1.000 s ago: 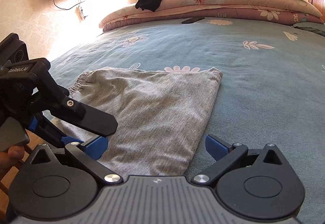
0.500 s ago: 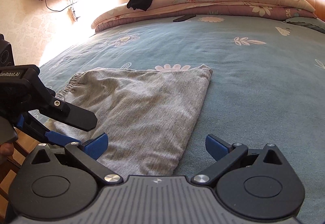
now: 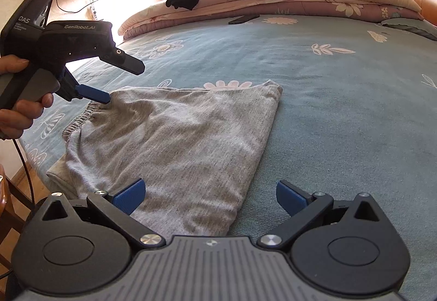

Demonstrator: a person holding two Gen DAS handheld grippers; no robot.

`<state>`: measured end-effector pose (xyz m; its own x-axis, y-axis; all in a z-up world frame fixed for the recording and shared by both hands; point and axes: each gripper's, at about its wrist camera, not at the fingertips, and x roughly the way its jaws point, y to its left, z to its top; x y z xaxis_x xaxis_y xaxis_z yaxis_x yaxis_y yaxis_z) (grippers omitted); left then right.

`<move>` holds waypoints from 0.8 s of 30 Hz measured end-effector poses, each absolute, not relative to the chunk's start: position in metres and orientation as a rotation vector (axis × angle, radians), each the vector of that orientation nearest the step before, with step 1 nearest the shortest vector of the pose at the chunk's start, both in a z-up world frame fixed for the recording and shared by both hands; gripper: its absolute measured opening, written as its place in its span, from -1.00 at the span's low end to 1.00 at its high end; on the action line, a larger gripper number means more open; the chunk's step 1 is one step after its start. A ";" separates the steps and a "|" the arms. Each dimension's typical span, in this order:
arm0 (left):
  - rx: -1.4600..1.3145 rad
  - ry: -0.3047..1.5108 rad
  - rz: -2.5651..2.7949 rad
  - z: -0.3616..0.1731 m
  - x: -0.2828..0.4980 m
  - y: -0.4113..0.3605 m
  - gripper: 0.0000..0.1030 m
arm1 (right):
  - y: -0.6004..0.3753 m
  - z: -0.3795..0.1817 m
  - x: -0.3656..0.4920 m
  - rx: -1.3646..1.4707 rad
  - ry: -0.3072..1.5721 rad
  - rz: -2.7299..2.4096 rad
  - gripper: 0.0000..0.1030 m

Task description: Fold clothes

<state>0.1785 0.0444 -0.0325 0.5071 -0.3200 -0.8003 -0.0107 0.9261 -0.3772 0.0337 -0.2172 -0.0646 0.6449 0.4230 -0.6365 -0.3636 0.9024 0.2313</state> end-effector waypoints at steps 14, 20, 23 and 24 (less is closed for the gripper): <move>-0.366 0.967 -0.263 -0.002 0.134 0.077 0.96 | -0.215 -0.069 0.037 0.090 0.752 0.436 1.00; -0.423 1.049 -0.283 -0.035 0.107 0.099 0.96 | -0.214 -0.071 0.035 0.092 0.743 0.430 1.00; -0.446 1.077 -0.284 -0.042 0.097 0.111 0.96 | -0.214 -0.072 0.035 0.096 0.749 0.419 1.00; -0.439 1.070 -0.287 -0.035 0.095 0.113 0.96 | -0.215 -0.073 0.035 0.098 0.750 0.413 1.00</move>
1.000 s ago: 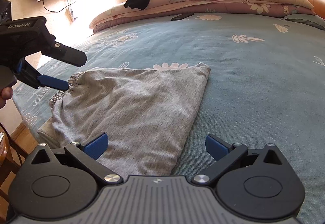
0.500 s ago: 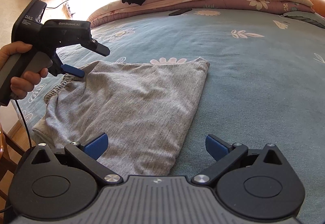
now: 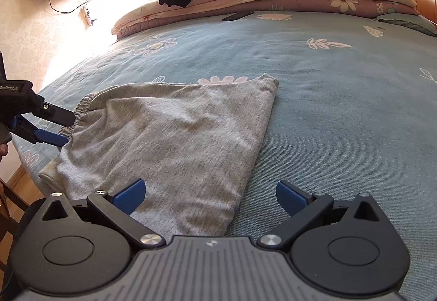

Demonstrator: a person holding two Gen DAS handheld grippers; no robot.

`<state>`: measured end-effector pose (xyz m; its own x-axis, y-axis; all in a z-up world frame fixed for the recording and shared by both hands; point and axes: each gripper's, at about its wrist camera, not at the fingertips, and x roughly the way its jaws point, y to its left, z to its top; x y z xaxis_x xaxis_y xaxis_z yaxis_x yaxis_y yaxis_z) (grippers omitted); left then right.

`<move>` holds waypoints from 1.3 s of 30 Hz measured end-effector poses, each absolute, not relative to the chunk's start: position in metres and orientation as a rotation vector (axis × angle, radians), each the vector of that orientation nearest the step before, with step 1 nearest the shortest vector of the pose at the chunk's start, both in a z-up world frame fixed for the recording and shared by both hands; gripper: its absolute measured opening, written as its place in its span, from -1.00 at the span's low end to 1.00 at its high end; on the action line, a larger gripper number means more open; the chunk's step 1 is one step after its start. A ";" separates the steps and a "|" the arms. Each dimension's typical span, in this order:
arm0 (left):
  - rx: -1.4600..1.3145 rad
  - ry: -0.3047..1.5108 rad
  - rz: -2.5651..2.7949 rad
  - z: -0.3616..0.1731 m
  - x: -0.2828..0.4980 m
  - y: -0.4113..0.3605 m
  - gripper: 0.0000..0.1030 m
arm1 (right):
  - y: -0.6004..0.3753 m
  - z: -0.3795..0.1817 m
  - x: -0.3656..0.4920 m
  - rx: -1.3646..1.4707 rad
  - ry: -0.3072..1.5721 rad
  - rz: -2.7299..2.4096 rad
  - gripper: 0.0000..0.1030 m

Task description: Fold clothes

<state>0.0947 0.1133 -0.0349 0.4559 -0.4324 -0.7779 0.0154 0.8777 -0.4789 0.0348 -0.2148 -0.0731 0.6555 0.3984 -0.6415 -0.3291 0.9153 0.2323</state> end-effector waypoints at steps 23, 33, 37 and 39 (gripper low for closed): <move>-0.612 0.901 -0.442 -0.035 0.195 0.131 0.91 | -0.228 -0.074 0.042 0.138 0.672 0.335 1.00; -0.520 0.913 -0.486 -0.062 0.156 0.120 0.96 | -0.218 -0.094 0.050 0.047 0.720 0.315 1.00; -0.486 0.883 -0.502 -0.063 0.154 0.118 0.99 | -0.218 -0.095 0.050 0.041 0.713 0.312 1.00; -0.408 0.864 -0.518 -0.062 0.150 0.112 0.99 | -0.219 -0.095 0.050 0.049 0.715 0.312 1.00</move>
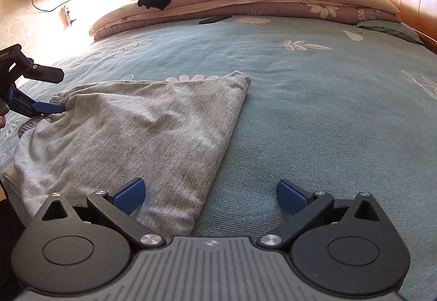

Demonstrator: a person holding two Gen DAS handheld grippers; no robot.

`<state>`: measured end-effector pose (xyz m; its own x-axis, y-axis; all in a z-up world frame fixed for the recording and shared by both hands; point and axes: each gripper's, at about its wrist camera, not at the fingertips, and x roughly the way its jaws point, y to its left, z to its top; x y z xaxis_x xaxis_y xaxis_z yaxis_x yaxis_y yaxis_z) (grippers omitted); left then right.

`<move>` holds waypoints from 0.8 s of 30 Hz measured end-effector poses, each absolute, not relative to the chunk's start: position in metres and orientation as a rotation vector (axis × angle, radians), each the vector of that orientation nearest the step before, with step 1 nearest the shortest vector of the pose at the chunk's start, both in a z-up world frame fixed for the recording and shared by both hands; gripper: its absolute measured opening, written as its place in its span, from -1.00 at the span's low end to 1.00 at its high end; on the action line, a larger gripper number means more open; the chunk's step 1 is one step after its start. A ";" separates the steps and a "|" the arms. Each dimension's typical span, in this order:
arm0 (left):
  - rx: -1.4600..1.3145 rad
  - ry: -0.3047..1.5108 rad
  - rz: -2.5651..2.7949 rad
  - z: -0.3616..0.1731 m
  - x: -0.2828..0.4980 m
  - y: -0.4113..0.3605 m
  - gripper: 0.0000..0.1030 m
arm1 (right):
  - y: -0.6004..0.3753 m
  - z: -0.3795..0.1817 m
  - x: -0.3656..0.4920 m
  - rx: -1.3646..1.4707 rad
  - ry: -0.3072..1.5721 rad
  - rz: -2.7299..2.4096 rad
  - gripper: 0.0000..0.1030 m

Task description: Fold clothes

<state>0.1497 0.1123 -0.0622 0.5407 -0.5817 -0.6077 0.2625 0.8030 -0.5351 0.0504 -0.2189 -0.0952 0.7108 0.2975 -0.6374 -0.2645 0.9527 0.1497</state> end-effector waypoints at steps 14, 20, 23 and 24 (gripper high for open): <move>-0.337 0.705 -0.476 0.030 0.103 0.156 0.98 | -0.232 -0.065 0.055 0.200 0.770 0.349 1.00; -0.570 0.779 -0.409 0.014 0.060 0.208 0.98 | -0.242 -0.026 0.026 0.323 0.654 0.391 1.00; -0.754 0.864 -0.396 -0.024 0.051 0.228 0.98 | -0.237 -0.019 0.014 0.329 0.638 0.390 1.00; -0.798 0.894 -0.379 -0.037 0.050 0.233 0.98 | -0.235 -0.019 0.010 0.332 0.639 0.392 1.00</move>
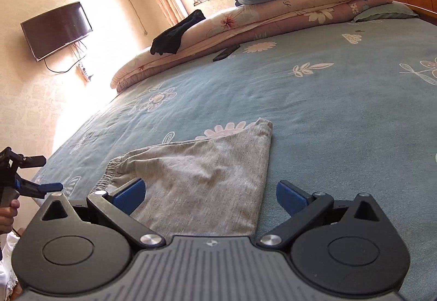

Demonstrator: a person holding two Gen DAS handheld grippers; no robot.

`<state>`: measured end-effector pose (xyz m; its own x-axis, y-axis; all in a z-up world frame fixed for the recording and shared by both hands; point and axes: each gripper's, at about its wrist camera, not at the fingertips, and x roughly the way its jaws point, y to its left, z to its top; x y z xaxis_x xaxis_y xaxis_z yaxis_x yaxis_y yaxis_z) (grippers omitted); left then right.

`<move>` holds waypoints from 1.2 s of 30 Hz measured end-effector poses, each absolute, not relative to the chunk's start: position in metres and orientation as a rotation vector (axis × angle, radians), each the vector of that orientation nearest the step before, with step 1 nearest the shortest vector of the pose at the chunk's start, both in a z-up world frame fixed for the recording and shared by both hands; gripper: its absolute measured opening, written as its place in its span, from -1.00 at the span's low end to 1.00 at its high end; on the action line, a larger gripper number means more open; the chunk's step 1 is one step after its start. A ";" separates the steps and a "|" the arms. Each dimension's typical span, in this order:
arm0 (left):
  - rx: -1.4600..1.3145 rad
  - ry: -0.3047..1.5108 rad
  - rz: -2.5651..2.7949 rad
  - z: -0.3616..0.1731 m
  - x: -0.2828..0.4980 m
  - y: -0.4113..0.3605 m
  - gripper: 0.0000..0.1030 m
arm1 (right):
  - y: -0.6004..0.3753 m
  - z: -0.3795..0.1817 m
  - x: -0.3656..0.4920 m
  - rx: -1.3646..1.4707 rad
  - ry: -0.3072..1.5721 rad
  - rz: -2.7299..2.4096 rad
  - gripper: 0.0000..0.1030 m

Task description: Fold clothes

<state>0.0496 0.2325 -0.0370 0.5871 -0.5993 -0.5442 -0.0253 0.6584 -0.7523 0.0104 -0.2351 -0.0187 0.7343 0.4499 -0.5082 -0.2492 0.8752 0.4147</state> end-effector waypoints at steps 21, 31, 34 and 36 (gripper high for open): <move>-0.767 1.008 -0.606 -0.107 0.077 0.194 0.98 | -0.194 -0.018 -0.002 0.285 0.714 0.394 1.00; -0.370 0.949 -0.604 -0.058 0.076 0.161 0.98 | -0.187 -0.025 0.002 0.269 0.741 0.388 1.00; -0.181 0.967 -0.574 -0.068 0.077 0.141 0.95 | -0.183 -0.024 0.000 0.242 0.738 0.389 1.00; -0.068 0.977 -0.558 -0.073 0.068 0.132 0.97 | -0.184 -0.022 -0.003 0.225 0.728 0.388 1.00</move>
<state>0.0683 0.1319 -0.0728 0.4312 -0.4771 -0.7658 0.4178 0.8579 -0.2992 -0.0031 -0.1841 -0.0217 0.6800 0.4191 -0.6016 -0.2651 0.9055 0.3312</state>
